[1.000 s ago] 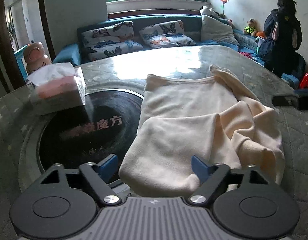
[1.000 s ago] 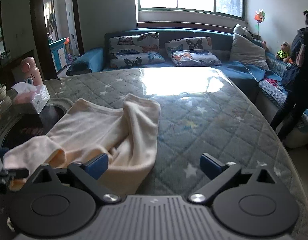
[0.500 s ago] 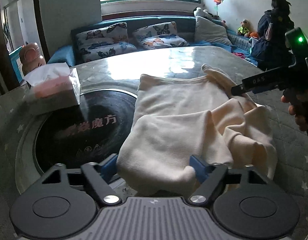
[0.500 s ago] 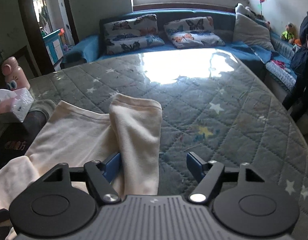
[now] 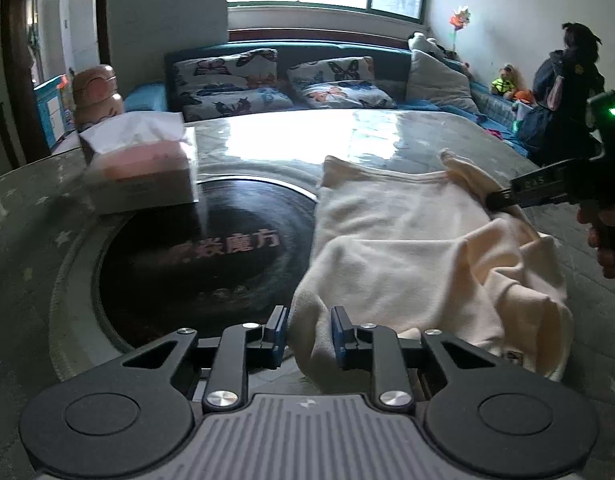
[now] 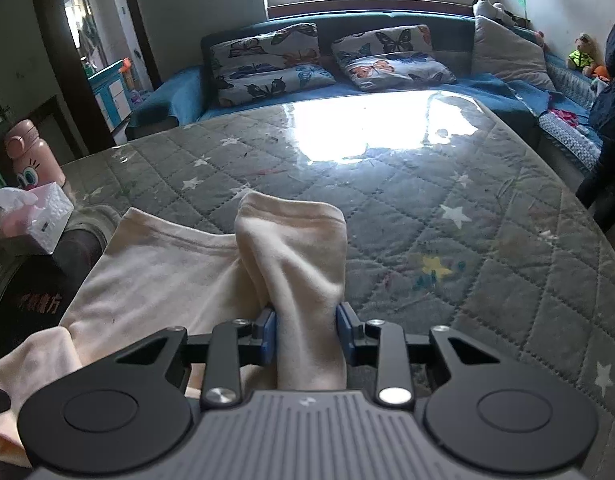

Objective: Fold clothes

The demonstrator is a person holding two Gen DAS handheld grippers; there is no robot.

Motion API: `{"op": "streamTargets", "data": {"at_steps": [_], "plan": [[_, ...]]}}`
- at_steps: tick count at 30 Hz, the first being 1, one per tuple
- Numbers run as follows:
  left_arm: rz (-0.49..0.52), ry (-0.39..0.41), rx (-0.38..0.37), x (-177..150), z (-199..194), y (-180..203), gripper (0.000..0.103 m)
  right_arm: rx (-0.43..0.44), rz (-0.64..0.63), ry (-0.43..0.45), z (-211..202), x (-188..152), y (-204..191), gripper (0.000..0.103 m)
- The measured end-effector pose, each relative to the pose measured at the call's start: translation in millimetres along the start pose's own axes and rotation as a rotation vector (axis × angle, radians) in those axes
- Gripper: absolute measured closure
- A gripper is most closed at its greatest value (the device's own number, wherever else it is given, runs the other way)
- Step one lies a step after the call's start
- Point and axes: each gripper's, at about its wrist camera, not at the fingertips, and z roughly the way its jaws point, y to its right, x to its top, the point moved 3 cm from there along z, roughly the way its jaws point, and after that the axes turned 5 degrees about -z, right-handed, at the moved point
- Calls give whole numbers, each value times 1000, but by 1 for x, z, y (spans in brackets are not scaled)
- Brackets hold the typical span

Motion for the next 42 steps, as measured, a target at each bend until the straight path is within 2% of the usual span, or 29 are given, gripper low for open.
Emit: {"op": "streamTargets", "data": {"at_steps": [7, 11, 16, 17, 18, 20, 23, 26, 27, 29, 34, 38, 40, 41, 42], "plan": [[-17, -1, 33, -1, -1, -14, 79, 38, 47, 36, -1, 7, 5, 71], [-35, -2, 54, -2, -2, -22, 80, 0, 38, -1, 5, 7, 7, 71], [-33, -8, 69, -1, -1, -20, 79, 11, 23, -1, 8, 6, 4, 71], [-32, -7, 74, -1, -2, -19, 72, 11, 23, 0, 8, 6, 4, 71], [-31, -2, 77, 0, -3, -19, 60, 10, 23, 1, 9, 7, 4, 71], [-33, 9, 71, 1, -7, -18, 50, 15, 30, -5, 10, 7, 5, 70], [-30, 22, 49, 2, -12, -15, 46, 19, 41, -5, 12, 7, 7, 70], [-17, 26, 14, 2, -15, -8, 31, 21, 37, -2, 12, 6, 6, 71], [-9, 30, 6, 1, -16, -6, 26, 19, 34, 0, 12, 6, 6, 76], [6, 42, -5, 0, -19, 0, 22, 30, 34, 5, 11, 6, 6, 88], [29, 30, -23, -3, -12, 4, 25, -16, 5, 28, 0, 7, 5, 96], [37, 8, -23, -6, -4, 5, 45, -54, -25, 53, -15, 7, 8, 98], [42, -2, -23, -8, -1, 5, 52, -84, -30, 66, -25, 6, 14, 98], [44, -1, -25, -9, 0, 5, 59, -96, -26, 67, -29, 5, 18, 98], [47, 0, -24, -9, 0, 5, 60, -115, -15, 66, -33, 4, 21, 98]]}}
